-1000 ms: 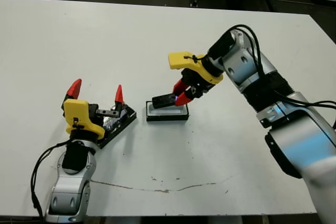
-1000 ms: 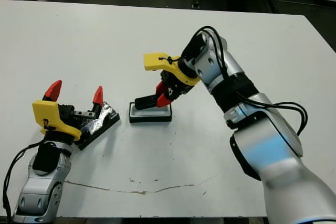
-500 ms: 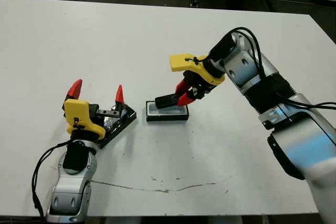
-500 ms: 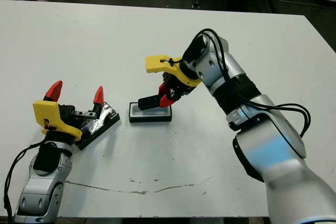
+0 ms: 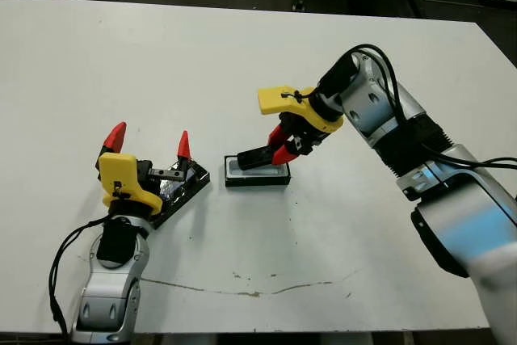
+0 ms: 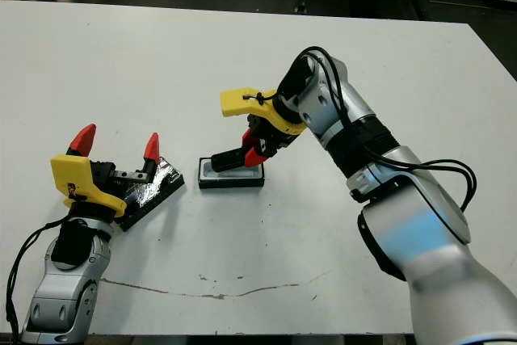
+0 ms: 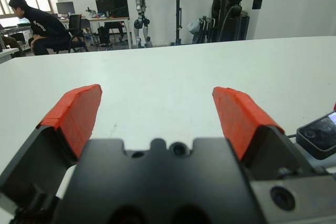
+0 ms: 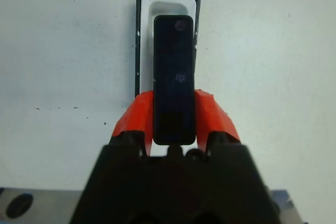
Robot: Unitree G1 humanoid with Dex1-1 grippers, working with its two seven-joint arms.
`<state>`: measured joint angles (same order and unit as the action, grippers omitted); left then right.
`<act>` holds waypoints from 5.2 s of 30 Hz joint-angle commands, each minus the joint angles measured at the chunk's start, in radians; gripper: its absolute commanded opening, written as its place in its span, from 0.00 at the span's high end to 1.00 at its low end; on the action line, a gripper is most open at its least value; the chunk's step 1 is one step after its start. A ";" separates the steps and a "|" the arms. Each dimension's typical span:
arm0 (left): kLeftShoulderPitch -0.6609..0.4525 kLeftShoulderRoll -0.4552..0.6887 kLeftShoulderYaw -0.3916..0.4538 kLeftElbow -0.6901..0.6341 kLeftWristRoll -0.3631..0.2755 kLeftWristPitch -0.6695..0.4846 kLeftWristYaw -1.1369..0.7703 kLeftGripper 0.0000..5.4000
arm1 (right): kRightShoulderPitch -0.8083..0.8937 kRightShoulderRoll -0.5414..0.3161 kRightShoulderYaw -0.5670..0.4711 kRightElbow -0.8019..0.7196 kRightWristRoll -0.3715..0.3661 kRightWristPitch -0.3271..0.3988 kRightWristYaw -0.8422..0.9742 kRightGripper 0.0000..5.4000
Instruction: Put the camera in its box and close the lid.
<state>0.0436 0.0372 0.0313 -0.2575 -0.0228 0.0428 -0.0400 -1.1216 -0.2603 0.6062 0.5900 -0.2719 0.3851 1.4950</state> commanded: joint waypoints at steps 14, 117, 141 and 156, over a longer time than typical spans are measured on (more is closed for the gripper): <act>0.019 -0.005 0.001 0.000 -0.005 0.006 0.006 0.00 | 0.015 0.017 0.023 0.008 -0.002 0.034 -0.001 0.69; 0.023 -0.001 -0.004 0.010 -0.009 0.003 0.009 0.00 | 0.627 -0.057 -0.451 -0.637 0.199 -0.343 -0.826 0.54; 0.026 0.005 -0.006 0.014 0.005 -0.006 0.010 0.00 | 0.880 -0.035 -0.388 -0.820 0.180 -0.284 -0.963 1.00; 0.026 0.007 -0.007 0.014 0.002 -0.005 0.008 0.00 | 0.880 -0.028 -0.340 -0.730 0.126 -0.298 -1.002 1.00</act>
<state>0.0622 0.0369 0.0247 -0.2518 -0.0271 0.0353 -0.0307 -0.2551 -0.2816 0.2627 -0.1535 -0.1340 0.0944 0.4995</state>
